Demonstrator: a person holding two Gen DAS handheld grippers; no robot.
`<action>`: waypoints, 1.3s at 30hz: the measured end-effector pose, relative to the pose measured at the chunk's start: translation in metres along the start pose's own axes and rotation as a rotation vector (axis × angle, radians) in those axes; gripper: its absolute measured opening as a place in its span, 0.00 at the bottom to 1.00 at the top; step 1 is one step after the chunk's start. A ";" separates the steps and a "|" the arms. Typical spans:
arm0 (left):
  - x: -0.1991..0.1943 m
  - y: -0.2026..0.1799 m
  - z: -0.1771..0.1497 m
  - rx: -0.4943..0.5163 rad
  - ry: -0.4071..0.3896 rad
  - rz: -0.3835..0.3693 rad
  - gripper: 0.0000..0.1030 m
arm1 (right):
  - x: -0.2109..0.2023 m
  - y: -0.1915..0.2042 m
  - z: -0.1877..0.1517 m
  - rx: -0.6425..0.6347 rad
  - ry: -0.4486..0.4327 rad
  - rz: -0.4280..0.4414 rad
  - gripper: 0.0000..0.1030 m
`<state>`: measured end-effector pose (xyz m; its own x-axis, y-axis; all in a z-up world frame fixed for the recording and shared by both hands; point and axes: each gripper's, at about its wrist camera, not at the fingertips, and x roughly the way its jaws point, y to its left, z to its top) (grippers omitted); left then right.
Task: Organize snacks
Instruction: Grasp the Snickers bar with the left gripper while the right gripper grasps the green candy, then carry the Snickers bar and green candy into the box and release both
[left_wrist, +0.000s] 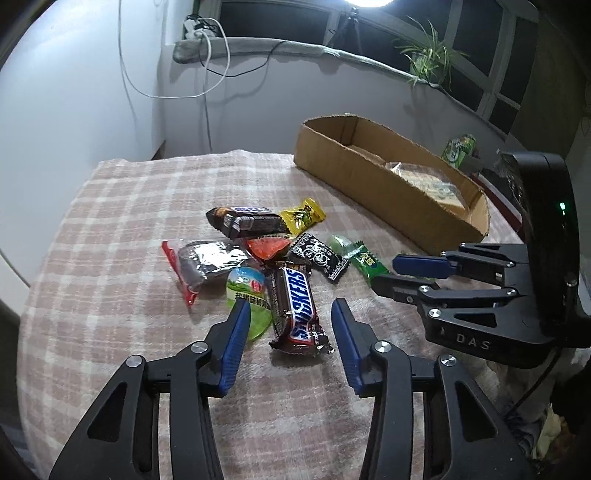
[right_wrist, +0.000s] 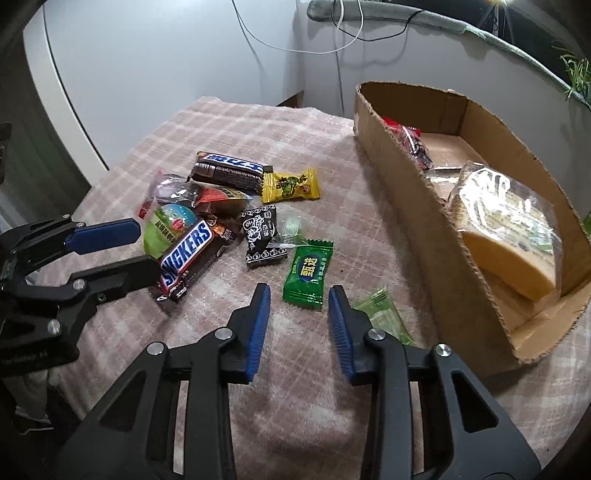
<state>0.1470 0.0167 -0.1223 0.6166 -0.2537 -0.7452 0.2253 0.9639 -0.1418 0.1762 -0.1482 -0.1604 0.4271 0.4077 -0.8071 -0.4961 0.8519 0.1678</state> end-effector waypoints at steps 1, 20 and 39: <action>0.002 -0.001 0.000 0.005 0.003 0.002 0.40 | 0.001 0.000 0.000 -0.001 0.003 -0.001 0.30; 0.032 -0.007 0.000 0.030 0.058 0.030 0.28 | 0.020 0.014 0.011 -0.069 0.018 -0.071 0.25; 0.011 0.003 -0.011 -0.058 0.029 -0.027 0.26 | -0.010 0.006 -0.001 -0.014 -0.025 0.002 0.24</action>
<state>0.1463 0.0178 -0.1376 0.5884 -0.2777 -0.7594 0.1965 0.9601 -0.1989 0.1689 -0.1476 -0.1520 0.4446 0.4178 -0.7923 -0.5074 0.8464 0.1617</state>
